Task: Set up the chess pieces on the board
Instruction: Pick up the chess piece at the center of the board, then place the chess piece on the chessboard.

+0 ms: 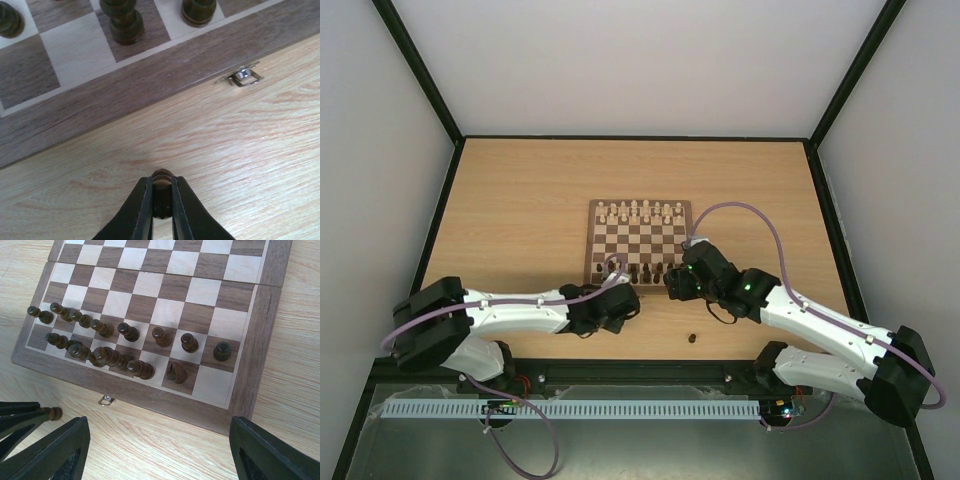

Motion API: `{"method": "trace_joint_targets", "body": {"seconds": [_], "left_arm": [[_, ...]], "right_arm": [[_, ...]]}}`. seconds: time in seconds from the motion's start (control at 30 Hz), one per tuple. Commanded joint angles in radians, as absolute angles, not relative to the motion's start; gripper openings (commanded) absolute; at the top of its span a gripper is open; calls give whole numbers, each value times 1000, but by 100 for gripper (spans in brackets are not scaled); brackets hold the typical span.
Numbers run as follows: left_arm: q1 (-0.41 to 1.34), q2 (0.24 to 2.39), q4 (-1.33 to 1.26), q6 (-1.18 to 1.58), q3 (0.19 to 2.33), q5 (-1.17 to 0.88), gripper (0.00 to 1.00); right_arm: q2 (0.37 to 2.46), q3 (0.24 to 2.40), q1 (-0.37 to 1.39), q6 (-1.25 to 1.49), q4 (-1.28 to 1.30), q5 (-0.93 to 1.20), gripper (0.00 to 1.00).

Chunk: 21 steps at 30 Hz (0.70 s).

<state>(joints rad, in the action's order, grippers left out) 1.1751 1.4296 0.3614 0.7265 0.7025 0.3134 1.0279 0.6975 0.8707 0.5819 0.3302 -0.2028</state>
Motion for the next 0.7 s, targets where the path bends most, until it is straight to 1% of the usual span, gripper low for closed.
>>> {"method": "trace_joint_targets", "body": {"seconds": [0.0, 0.1, 0.23, 0.47, 0.67], "left_arm": [[1153, 1423, 433, 749, 749, 323, 3], [1137, 1410, 522, 767, 811, 376, 3], [1096, 1371, 579, 767, 872, 414, 4], [1038, 1398, 602, 742, 959, 463, 5], [1006, 1434, 568, 720, 964, 459, 5]], "right_arm": [[1019, 690, 869, 567, 332, -205, 77], [1012, 690, 867, 568, 332, -205, 77], [1005, 686, 867, 569, 331, -209, 77], [1005, 683, 868, 571, 330, -219, 77], [1010, 682, 868, 568, 326, -221, 77]]}}
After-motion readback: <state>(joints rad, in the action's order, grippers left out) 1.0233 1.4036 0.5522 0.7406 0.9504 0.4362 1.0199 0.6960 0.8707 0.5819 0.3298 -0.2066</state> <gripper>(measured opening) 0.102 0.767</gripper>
